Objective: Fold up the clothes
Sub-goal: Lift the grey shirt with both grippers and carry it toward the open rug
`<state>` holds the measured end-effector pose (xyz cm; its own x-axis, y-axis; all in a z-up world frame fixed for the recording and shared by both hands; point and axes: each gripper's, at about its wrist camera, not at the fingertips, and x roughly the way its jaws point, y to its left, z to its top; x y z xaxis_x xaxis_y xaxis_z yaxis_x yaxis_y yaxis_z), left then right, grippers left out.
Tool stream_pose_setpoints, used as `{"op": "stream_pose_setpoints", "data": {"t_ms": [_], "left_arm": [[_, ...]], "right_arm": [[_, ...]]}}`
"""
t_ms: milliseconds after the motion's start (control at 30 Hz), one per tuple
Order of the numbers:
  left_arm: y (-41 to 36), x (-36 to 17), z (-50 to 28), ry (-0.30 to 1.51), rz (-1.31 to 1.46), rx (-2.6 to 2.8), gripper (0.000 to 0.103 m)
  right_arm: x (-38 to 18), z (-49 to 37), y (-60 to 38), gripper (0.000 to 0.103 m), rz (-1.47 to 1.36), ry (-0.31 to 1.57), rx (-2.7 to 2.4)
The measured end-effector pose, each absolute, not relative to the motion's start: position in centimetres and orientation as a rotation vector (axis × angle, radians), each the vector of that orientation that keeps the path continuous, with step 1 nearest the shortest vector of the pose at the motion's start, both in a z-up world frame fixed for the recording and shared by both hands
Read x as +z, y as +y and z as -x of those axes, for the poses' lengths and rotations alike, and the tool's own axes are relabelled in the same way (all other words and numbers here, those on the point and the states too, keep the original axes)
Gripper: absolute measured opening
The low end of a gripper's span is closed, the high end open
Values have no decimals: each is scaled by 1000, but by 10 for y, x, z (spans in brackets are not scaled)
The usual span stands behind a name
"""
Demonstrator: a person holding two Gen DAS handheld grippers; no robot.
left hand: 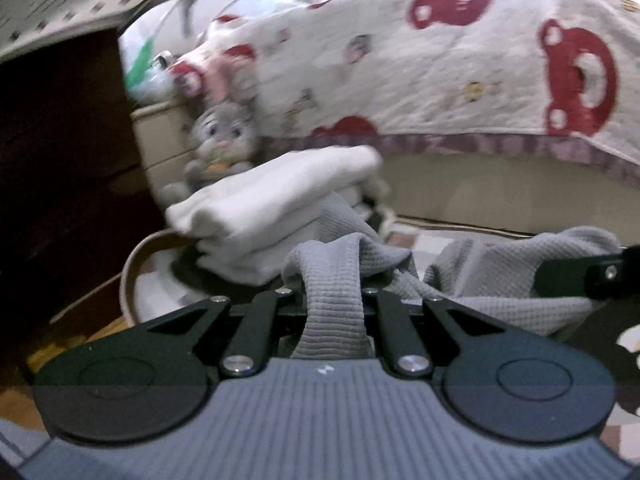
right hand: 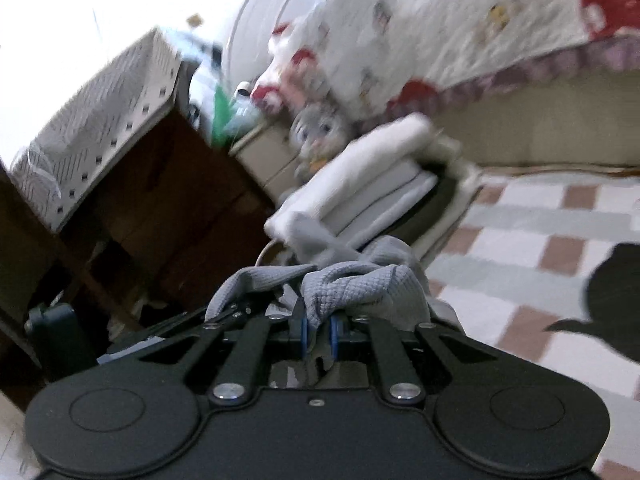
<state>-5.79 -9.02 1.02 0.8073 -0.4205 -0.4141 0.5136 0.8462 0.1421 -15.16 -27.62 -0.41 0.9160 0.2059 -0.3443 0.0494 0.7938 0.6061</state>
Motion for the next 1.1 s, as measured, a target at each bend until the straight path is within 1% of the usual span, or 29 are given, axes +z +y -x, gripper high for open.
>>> {"op": "stream_pose_setpoints", "data": {"t_ms": [133,233,433,633,767,967,1100], "left_arm": [[-123,14,80,385,-279,-562,10],[-145,12,94,410,-281,-580,9],[-174,20,119,385,-321,-583,9],[-198,47,141,284,-364,-612,9],[-211,65,148,260,-335,-657,9],[-228,85,159,193,-325,-732,9],[-240,108,161,150,-301,-799,9]], "right_arm": [[2,191,-294,13,-653,378,9],[-3,210,-308,13,-676,384,-44],[-7,237,-335,13,-730,372,-105],[13,266,-347,13,-720,278,-135],[26,284,-354,13,-717,225,-159],[44,309,-370,13,-702,205,-182],[67,317,-386,13,-657,207,-171]]}}
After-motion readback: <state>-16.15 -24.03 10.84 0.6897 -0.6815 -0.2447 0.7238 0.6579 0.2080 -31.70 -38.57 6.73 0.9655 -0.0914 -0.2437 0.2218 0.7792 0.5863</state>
